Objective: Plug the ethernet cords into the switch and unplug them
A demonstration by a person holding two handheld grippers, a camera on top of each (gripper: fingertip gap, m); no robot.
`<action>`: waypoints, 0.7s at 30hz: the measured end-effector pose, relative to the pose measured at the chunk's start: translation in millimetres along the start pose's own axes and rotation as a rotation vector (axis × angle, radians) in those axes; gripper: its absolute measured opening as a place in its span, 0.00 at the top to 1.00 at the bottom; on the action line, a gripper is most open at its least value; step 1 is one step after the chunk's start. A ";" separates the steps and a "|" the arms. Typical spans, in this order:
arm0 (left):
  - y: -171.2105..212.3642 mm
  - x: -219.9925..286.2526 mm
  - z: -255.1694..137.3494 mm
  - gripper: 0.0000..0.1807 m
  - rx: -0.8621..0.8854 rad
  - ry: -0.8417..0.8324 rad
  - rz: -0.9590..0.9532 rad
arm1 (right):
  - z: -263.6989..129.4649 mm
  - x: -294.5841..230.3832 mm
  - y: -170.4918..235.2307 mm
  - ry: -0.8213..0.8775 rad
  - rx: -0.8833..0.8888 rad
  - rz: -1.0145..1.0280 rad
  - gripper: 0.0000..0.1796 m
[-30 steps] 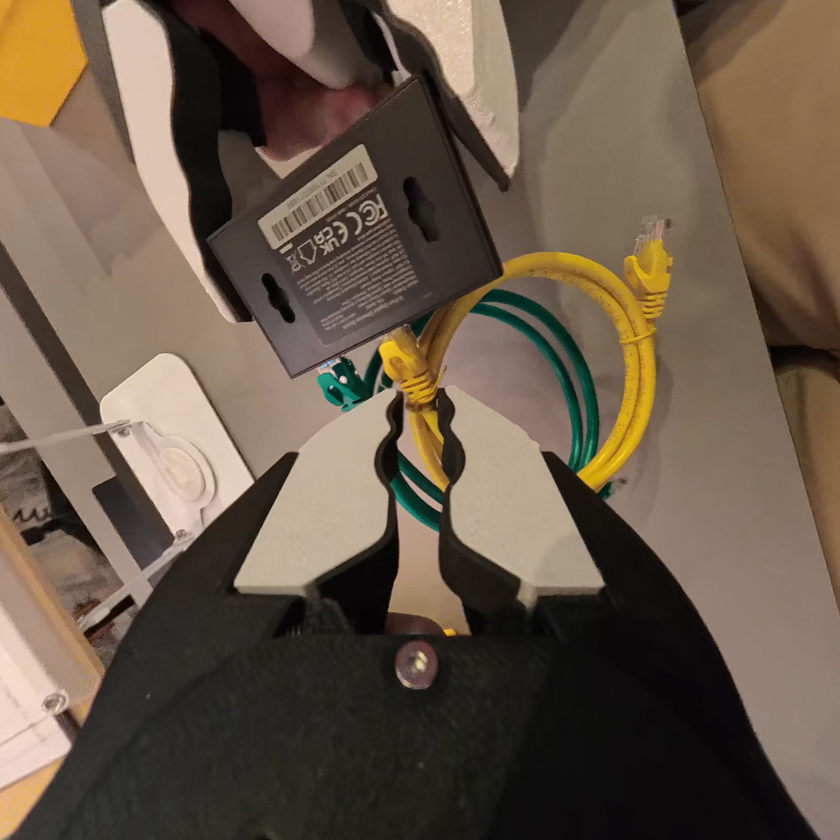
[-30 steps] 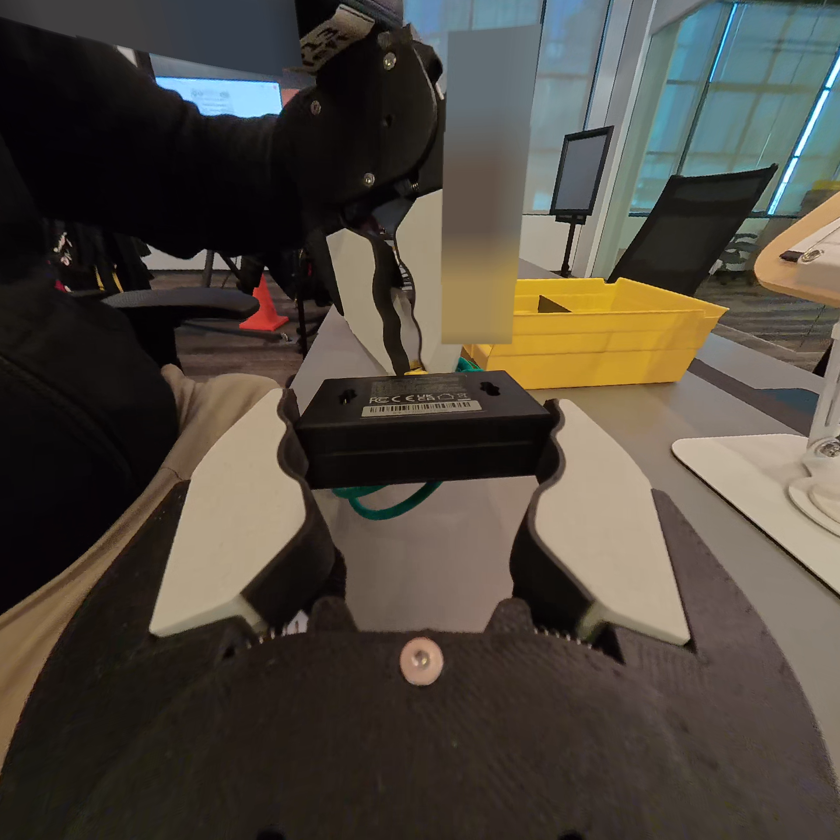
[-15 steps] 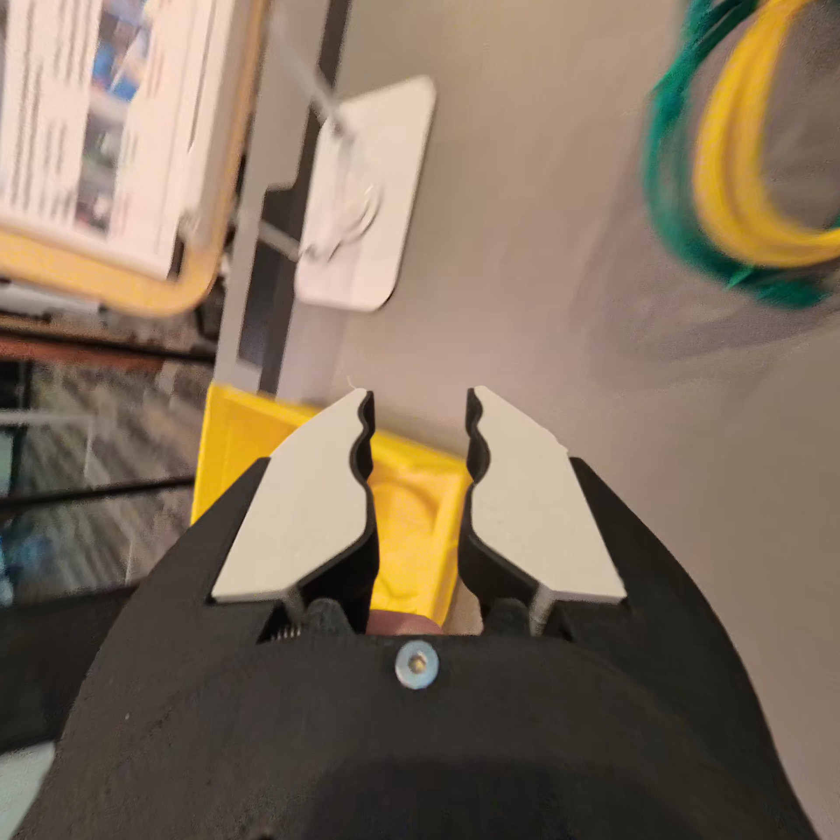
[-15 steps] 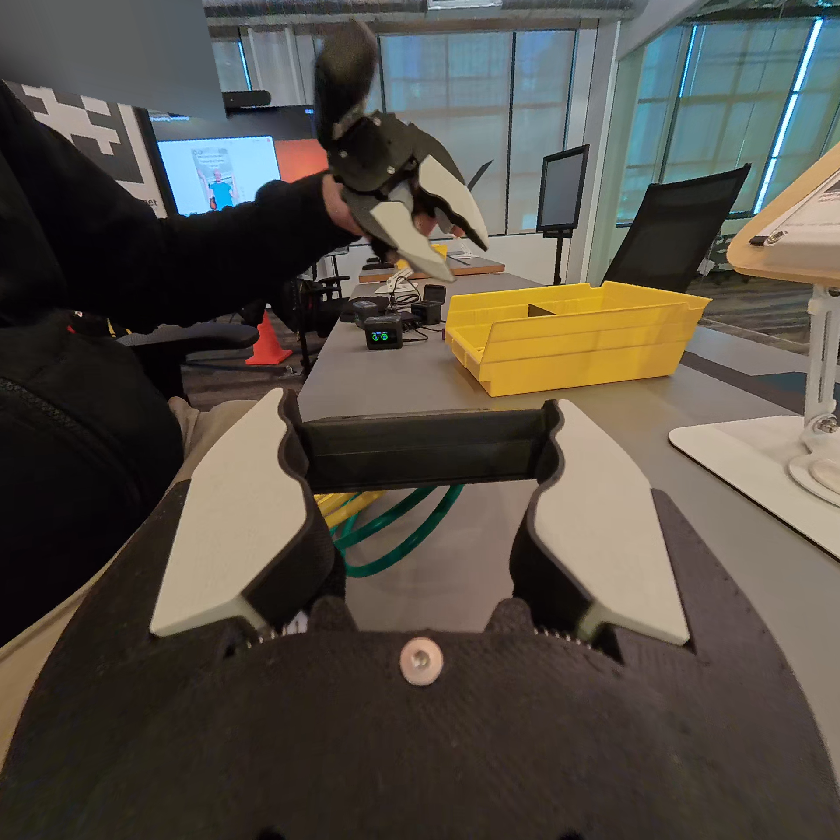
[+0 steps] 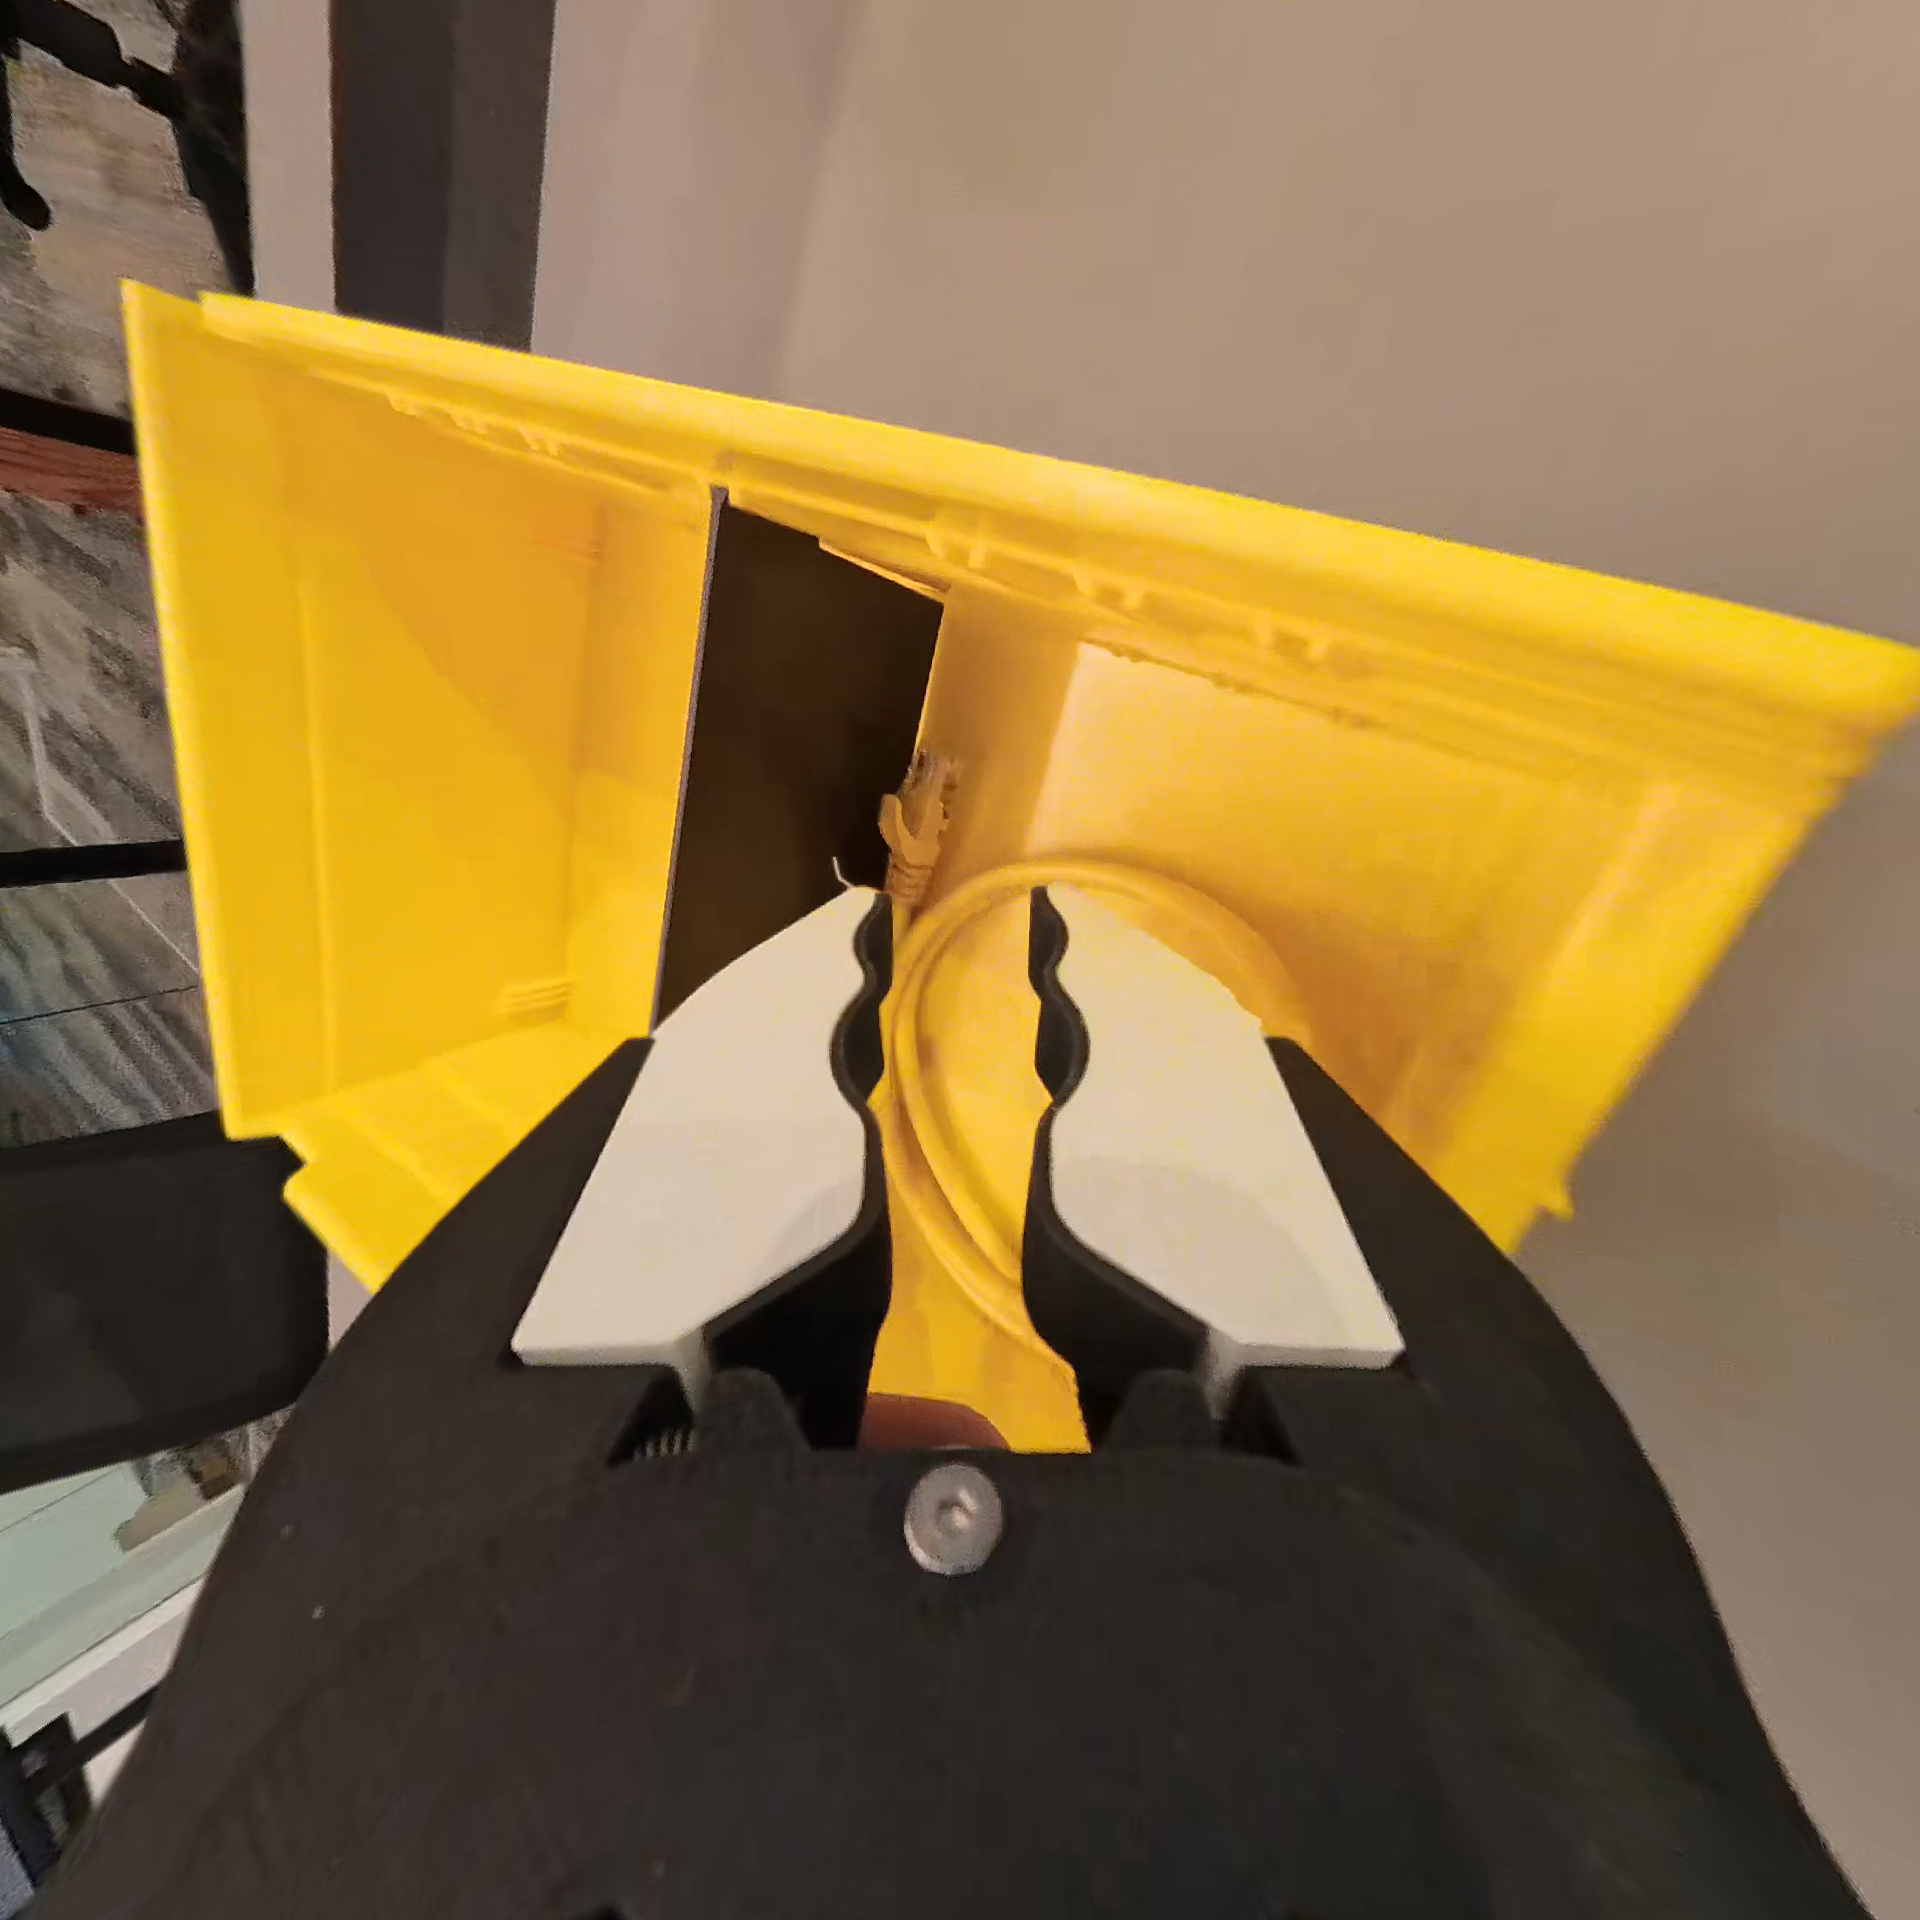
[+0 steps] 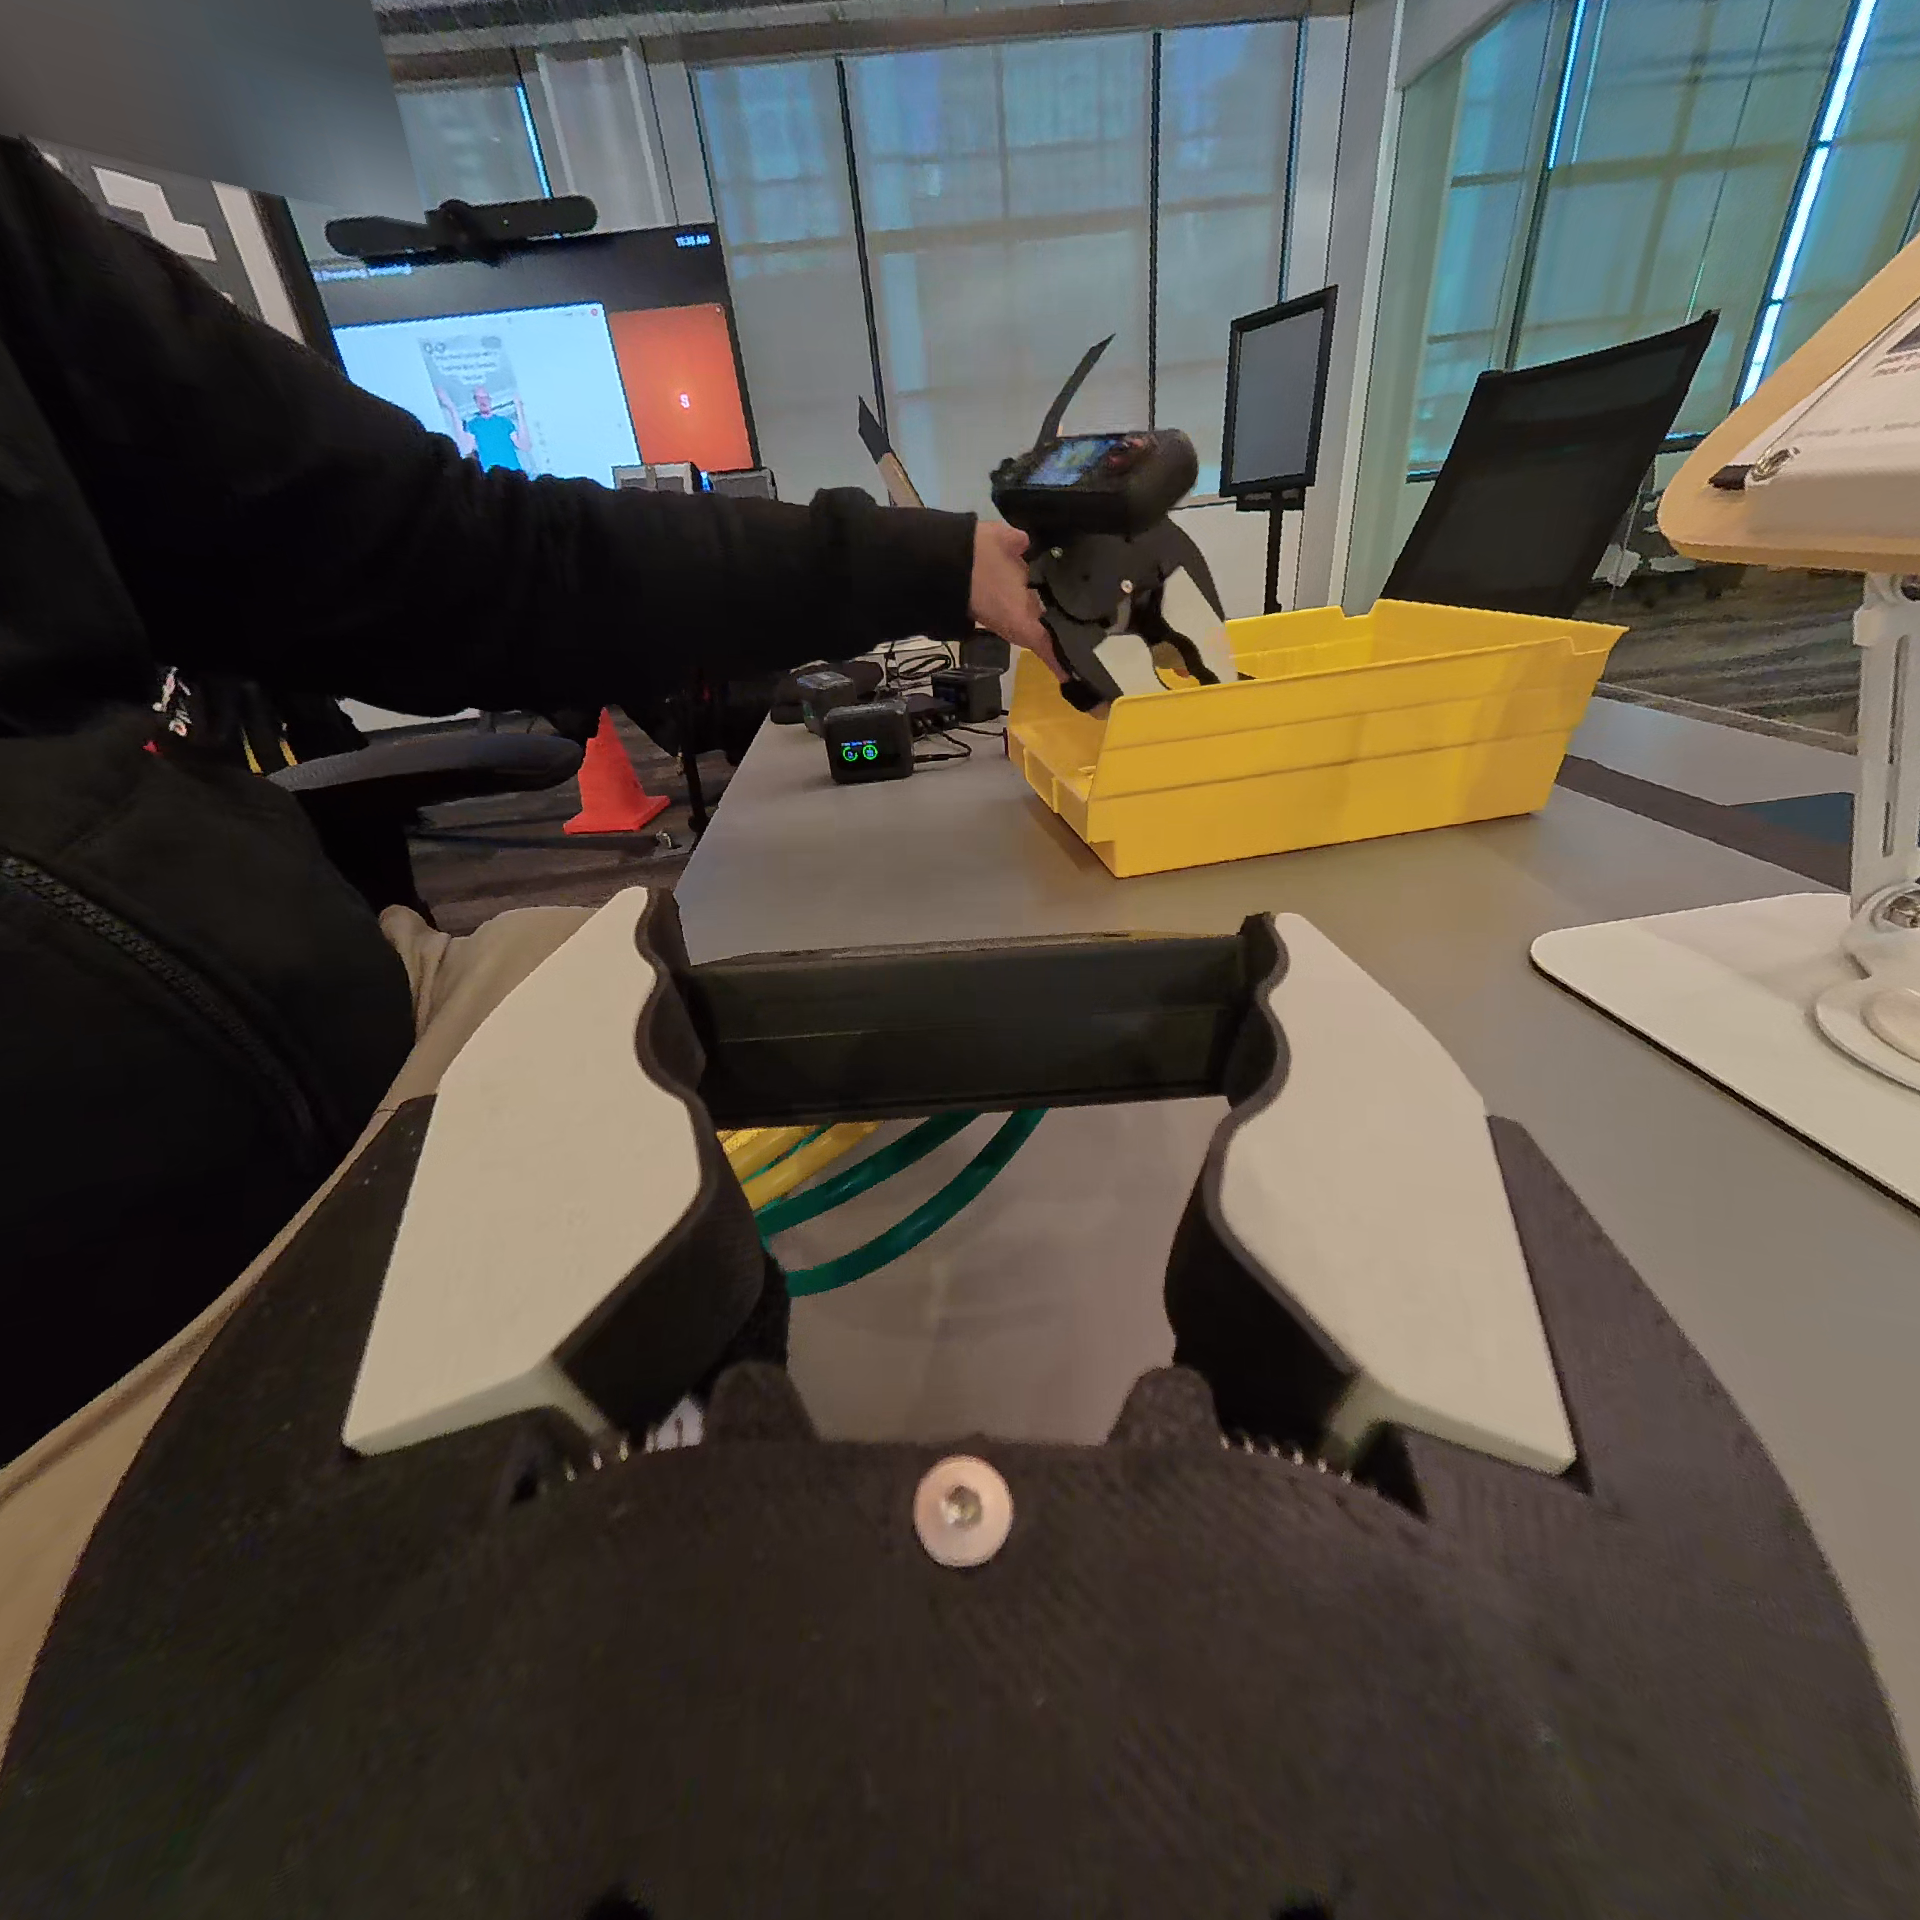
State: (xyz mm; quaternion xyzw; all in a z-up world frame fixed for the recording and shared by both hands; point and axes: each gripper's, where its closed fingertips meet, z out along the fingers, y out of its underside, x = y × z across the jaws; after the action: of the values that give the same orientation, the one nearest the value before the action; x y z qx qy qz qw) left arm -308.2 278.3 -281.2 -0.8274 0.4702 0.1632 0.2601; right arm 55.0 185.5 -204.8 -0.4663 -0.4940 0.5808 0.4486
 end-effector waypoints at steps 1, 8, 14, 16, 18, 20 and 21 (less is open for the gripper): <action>0.8 -2.5 8.5 0.87 -0.007 -0.003 0.009 | -0.2 0.3 0.3 -0.001 0.000 0.001 0.44; 16.6 -1.9 43.2 0.91 -0.076 0.083 -0.044 | -1.2 1.0 1.5 -0.003 -0.003 0.005 0.44; 20.8 -8.1 43.2 0.84 -0.122 0.108 -0.032 | -0.1 0.0 2.8 -0.009 -0.010 0.005 0.44; 23.7 -10.3 41.5 0.82 -0.142 0.102 0.003 | -0.7 0.0 2.2 -0.008 -0.006 0.005 0.44; 28.8 -7.6 44.9 0.80 -0.170 0.107 0.065 | -0.8 -0.2 1.7 -0.010 -0.004 0.003 0.44; 31.2 -5.8 50.4 0.83 -0.175 0.091 0.121 | -0.4 -0.3 2.1 -0.010 -0.006 0.004 0.44; 30.3 -4.7 51.6 0.86 -0.168 0.095 0.125 | -0.4 -0.4 2.4 -0.010 -0.007 0.003 0.44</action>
State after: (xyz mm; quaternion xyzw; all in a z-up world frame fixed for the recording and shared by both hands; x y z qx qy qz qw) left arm -338.0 298.9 -329.0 -0.8221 0.5175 0.1786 0.1565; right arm 55.3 185.0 -207.2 -0.4656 -0.4975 0.5822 0.4436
